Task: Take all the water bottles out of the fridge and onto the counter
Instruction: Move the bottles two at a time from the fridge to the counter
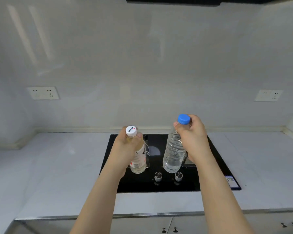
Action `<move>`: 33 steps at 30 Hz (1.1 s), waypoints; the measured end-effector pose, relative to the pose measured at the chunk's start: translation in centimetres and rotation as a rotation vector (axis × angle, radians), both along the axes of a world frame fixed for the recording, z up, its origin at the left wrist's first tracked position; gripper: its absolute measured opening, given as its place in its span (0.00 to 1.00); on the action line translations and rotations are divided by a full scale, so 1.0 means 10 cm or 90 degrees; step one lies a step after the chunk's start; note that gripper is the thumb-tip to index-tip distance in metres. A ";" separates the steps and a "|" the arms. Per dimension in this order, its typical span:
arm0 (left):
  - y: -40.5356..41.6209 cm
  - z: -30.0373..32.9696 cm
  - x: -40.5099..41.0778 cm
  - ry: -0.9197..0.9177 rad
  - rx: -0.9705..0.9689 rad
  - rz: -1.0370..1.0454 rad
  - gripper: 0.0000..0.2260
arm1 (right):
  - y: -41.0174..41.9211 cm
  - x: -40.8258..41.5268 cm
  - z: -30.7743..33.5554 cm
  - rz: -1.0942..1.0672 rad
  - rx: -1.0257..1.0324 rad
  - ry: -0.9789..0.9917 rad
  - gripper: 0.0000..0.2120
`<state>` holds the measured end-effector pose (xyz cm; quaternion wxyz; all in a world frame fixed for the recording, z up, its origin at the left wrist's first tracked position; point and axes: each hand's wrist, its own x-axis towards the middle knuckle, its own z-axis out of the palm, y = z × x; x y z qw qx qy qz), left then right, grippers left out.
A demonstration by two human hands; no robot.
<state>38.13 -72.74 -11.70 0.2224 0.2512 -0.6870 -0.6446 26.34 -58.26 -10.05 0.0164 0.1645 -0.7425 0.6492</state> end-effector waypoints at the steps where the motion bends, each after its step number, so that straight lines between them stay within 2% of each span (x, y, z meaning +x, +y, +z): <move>1: -0.15 -0.04 0.12 0.001 0.001 0.019 0.04 | -0.18 0.09 -0.02 0.015 0.009 -0.004 0.10; 7: -0.76 -0.20 0.50 0.029 0.020 0.094 0.02 | -0.86 0.40 -0.10 0.100 0.035 -0.010 0.09; 16: -1.40 -0.33 0.55 0.029 0.079 0.181 0.03 | -1.77 0.34 -0.30 0.177 0.086 -0.019 0.13; 24: -2.26 -0.22 0.23 0.033 0.026 0.254 0.04 | -2.66 -0.07 -0.25 0.235 0.020 -0.016 0.10; 33: -2.97 -0.25 0.18 0.037 0.054 0.319 0.04 | -3.47 -0.22 -0.32 0.281 0.025 -0.025 0.10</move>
